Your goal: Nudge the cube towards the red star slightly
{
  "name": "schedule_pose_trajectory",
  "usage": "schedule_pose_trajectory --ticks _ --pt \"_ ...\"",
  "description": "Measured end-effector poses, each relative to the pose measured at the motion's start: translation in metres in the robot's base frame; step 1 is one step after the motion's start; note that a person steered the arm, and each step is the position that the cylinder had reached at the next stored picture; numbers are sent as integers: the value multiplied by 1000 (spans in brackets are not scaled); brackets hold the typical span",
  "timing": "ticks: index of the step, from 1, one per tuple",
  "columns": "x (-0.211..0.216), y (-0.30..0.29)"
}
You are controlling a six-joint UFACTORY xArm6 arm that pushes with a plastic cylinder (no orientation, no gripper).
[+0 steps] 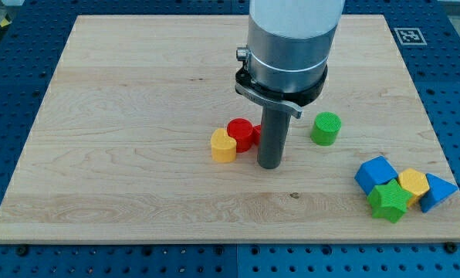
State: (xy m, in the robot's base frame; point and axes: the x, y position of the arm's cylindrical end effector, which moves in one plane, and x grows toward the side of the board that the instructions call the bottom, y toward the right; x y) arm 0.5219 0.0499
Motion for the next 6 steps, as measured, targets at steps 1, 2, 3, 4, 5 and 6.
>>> schedule_pose_trajectory --ticks 1,2,3,4,5,6 --pt "0 43" --pt "-1 81" --pt "-1 104" --pt "-1 132" --pt "-8 152" --pt "-22 180"
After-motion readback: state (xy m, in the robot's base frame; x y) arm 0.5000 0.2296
